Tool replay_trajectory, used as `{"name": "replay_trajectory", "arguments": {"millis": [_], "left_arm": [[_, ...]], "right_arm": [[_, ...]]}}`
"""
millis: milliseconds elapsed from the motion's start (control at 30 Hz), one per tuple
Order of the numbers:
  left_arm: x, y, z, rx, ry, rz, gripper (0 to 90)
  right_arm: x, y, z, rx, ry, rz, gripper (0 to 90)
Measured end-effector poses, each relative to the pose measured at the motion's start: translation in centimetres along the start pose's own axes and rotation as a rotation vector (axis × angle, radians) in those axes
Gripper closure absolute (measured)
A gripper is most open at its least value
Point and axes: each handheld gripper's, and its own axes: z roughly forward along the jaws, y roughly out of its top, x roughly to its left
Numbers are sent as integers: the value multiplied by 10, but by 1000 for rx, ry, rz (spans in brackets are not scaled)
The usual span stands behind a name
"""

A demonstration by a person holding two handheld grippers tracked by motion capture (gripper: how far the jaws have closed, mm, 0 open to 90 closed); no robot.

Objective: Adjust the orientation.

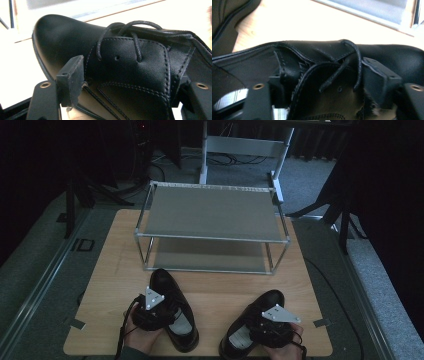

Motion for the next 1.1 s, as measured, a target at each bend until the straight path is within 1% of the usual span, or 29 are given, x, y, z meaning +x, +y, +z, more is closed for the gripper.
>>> {"name": "replay_trajectory", "arguments": {"millis": [33, 67, 133, 167, 200, 267, 367, 400, 433, 500, 567, 600, 633, 667, 700, 733, 767, 800, 833, 867, 900, 967, 1000, 1033, 1067, 1100], "left_arm": [[-2, -1, 0, -2, -7, -4, 330], [-5, -1, 0, -4, -20, -3, 334], [-10, -1, 1, -8, -33, 5, 336], [-10, -1, 1, -8, -33, 5, 336], [-15, -1, 3, -12, -54, 15, 337], [-21, 0, 5, -15, -73, 28, 337], [-29, 2, 9, -27, -123, 39, 337], [-29, 2, 9, -27, -123, 39, 337], [-37, 4, 12, -31, -146, 57, 337], [-43, 7, 16, -38, -176, 72, 337], [-50, 8, 20, -46, -203, 86, 336], [-52, 8, 21, -55, -210, 97, 336], [-52, 9, 23, -63, -221, 95, 338], [-52, 9, 23, -63, -221, 95, 337], [-51, 11, 25, -67, -244, 86, 337], [-50, 11, 26, -68, -253, 86, 337], [-49, 11, 26, -70, -259, 86, 336], [-49, 11, 26, -70, -259, 86, 335], [-46, 10, 25, -66, -256, 89, 335], [-45, 10, 24, -69, -256, 86, 327], [-44, 9, 23, -73, -253, 82, 324], [-44, 9, 20, -67, -237, 104, 313], [-44, 9, 20, -67, -237, 104, 304], [-44, 9, 20, -67, -237, 104, 304], [-46, 10, 16, -65, -239, 107, 267], [-47, 11, 14, -71, -242, 106, 260]], "right_arm": [[0, 0, 0, 0, 0, 0, 345], [2, 1, 0, -24, -9, -9, 402], [2, 2, 1, -40, -7, -11, 411], [2, 2, 1, -40, -7, -11, 411], [1, 2, 3, -55, 10, -3, 417], [0, 2, 4, -70, 23, -13, 431], [-4, 0, 5, -92, 51, -27, 440], [-4, 0, 5, -92, 51, -27, 440], [-4, 0, 6, -96, 62, -34, 441], [-3, 3, 11, -116, 94, -79, 448], [2, 6, 15, -129, 141, -119, 448], [5, 7, 18, -136, 163, -141, 449], [7, 9, 21, -150, 176, -164, 449], [7, 9, 21, -150, 176, -164, 449], [8, 13, 27, -164, 212, -189, 448], [8, 14, 28, -165, 221, -192, 447], [7, 15, 30, -159, 231, -195, 444], [7, 15, 30, -159, 231, -195, 444], [6, 17, 29, -151, 233, -199, 438], [5, 17, 27, -134, 235, -212, 398], [4, 18, 26, -124, 238, -211, 385], [1, 17, 23, -100, 230, -209, 332], [1, 17, 23, -100, 230, -209, 332], [0, 17, 21, -88, 237, -201, 332], [-3, 15, 14, -87, 230, -196, 284], [-4, 15, 12, -82, 232, -198, 277]]}}
